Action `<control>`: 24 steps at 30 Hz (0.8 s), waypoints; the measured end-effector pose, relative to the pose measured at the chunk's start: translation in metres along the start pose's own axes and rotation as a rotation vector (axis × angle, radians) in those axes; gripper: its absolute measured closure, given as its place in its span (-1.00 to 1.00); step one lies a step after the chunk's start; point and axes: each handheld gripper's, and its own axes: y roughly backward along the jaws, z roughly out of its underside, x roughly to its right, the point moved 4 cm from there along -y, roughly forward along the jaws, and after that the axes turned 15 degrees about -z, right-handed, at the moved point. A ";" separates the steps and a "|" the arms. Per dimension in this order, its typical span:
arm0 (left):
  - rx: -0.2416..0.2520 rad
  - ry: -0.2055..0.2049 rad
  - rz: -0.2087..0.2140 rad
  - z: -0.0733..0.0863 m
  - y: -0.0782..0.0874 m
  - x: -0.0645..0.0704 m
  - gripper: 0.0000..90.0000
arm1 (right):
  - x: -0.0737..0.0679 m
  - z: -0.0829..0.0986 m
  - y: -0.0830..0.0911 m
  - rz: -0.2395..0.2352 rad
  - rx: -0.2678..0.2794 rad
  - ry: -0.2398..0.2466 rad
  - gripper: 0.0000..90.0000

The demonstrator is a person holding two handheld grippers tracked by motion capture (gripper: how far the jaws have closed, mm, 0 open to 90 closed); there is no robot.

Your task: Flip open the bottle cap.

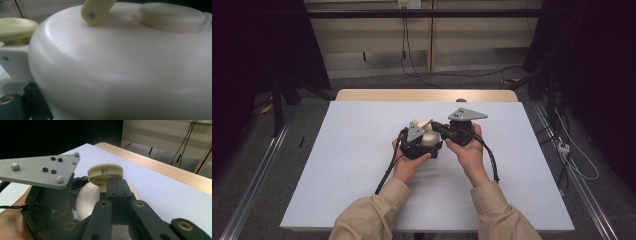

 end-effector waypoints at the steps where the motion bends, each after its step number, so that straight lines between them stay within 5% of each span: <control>1: 0.000 0.000 0.001 0.000 0.000 0.000 -0.88 | 0.001 0.000 0.000 0.002 -0.001 0.000 1.00; 24: 0.000 -0.004 -0.003 0.000 0.000 0.000 -0.88 | 0.002 -0.005 -0.011 -0.011 0.006 0.008 1.00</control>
